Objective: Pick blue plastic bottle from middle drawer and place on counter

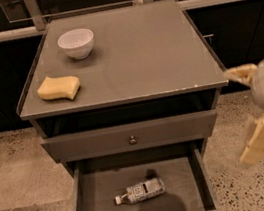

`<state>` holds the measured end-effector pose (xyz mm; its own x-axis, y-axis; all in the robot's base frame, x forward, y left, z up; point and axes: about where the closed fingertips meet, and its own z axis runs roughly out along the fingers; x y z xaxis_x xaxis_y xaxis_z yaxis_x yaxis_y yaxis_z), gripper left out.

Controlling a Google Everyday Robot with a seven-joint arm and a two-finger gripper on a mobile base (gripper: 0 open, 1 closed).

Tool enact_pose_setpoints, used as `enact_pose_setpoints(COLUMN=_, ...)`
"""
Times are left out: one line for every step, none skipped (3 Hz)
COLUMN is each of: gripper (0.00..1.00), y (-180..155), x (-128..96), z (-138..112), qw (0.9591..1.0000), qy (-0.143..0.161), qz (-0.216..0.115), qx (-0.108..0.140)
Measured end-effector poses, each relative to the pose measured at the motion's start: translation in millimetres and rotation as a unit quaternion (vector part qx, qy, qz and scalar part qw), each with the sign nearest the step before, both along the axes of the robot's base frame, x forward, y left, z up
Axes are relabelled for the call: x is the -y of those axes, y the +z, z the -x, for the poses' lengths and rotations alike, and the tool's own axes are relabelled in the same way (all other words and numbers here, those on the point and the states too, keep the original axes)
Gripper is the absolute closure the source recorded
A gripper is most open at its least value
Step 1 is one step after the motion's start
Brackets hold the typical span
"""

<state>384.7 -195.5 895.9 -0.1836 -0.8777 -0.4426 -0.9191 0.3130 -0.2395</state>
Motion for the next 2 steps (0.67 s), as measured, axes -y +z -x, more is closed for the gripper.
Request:
enact_pose_setpoints(gripper=0.00, y=-97, x=3, z=10, qw=0.9946, qy=-0.040, qz=-0.089, qx=-0.036)
enact_pose_setpoints(gripper=0.00, y=-131, x=6, z=12, qw=0.9922, qy=-0.062, qz=-0.098, qx=-0.045)
